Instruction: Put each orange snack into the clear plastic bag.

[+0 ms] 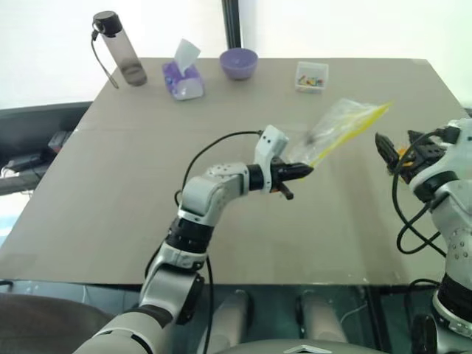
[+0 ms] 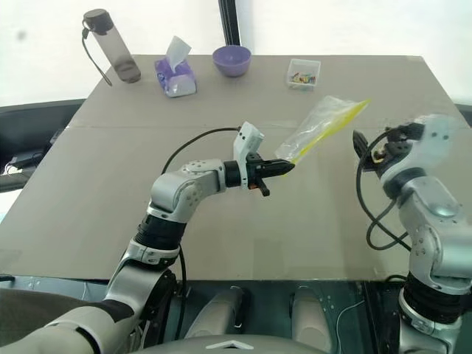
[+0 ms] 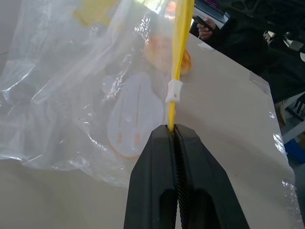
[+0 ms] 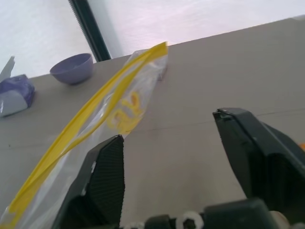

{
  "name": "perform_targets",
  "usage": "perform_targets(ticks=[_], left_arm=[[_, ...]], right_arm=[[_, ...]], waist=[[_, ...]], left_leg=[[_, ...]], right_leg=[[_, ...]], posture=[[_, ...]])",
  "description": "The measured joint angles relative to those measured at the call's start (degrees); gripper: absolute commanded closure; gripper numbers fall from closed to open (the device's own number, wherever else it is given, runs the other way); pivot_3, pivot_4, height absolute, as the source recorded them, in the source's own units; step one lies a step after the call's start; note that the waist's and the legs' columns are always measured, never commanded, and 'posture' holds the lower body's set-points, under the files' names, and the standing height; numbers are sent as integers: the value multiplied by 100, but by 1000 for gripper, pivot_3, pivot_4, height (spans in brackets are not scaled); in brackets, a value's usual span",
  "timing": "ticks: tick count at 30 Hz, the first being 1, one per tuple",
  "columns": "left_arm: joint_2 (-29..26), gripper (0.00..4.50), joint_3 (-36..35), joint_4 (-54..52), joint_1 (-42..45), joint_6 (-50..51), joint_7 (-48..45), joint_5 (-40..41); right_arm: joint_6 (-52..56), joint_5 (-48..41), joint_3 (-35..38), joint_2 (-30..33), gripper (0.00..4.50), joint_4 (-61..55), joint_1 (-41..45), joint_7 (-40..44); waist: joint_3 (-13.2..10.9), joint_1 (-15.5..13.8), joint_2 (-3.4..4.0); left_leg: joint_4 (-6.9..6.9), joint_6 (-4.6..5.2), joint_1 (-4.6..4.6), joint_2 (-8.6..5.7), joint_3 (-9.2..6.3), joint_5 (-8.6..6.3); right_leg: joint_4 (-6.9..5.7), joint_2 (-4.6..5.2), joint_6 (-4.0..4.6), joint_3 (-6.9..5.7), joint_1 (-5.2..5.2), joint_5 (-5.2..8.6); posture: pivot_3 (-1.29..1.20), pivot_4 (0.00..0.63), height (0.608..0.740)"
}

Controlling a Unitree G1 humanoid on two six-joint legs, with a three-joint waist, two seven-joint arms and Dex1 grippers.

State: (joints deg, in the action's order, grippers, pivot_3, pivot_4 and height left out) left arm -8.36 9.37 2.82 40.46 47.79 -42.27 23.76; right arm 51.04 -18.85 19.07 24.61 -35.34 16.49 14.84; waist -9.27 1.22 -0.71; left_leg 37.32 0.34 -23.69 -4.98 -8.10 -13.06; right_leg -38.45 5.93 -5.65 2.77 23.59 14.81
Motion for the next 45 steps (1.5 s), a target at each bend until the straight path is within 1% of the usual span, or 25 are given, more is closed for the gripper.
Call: perform_targets(ticks=[1,2,4,9,14,22,31,36,41,45], left_arm=[[-3,4500,14,0,0,0,0,1],[-8,4500,13,0,0,0,1,1],[-27,4500,16,0,-1,-13,2,-2],[-68,4500,45,0,-2,-74,1,-7],[-85,4500,100,-1,-4,-83,2,-7],[-88,4500,152,-1,-13,-118,5,-6],[-112,4500,187,-11,-34,-191,15,-4],[-298,4500,396,-214,-125,-383,-130,-109],[-789,4500,1048,-314,-307,-1157,-551,-634],[-930,4500,1152,-313,-327,-1486,-713,-816]], right_arm=[[-95,67,-131,111,2936,-35,-38,54],[-200,161,-288,256,3361,-61,-65,92],[-429,380,-593,542,4458,-86,-72,125],[-648,632,-985,635,4458,-85,20,114],[-698,725,-1165,654,4458,-68,124,153],[-749,822,-1318,653,4458,117,233,208],[-745,862,-1302,450,4458,346,42,120],[-710,843,-1380,414,4458,371,12,178],[-626,784,-1687,358,4458,370,8,342],[-625,727,-1707,334,4458,370,-77,390]], waist=[[0,0,0],[0,0,0],[0,-9,0],[-1,-25,-1],[-1,-37,-1],[-1,-36,-2],[-1,-39,-2],[-1,-37,-2],[-1,-35,-1],[-1,-53,-1]], left_leg=[[0,0,1,0,0,0],[0,0,0,0,0,0],[1,-2,0,0,-2,1],[1,-5,-1,1,-2,3],[1,-6,-2,1,-4,3],[1,-6,-2,1,-5,3],[1,-6,-2,1,-6,3],[0,-6,-3,1,-6,3],[-3,-6,-2,2,-5,3],[-2,-3,-4,1,-10,2]], right_leg=[[0,0,0,0,0,0],[-1,-1,0,0,0,0],[0,-1,0,-2,-1,0],[2,0,0,-2,-1,0],[2,0,0,-3,-1,0],[3,0,0,-4,-1,0],[4,0,0,-4,-1,0],[4,0,0,-4,-1,0],[6,0,1,-3,-1,0],[10,0,1,-8,-3,0]], posture=[[0,150,740],[0,150,740],[0,150,740],[0,150,740],[0,150,740],[0,150,740],[0,150,740],[0,150,740],[0,150,740],[0,150,740]])
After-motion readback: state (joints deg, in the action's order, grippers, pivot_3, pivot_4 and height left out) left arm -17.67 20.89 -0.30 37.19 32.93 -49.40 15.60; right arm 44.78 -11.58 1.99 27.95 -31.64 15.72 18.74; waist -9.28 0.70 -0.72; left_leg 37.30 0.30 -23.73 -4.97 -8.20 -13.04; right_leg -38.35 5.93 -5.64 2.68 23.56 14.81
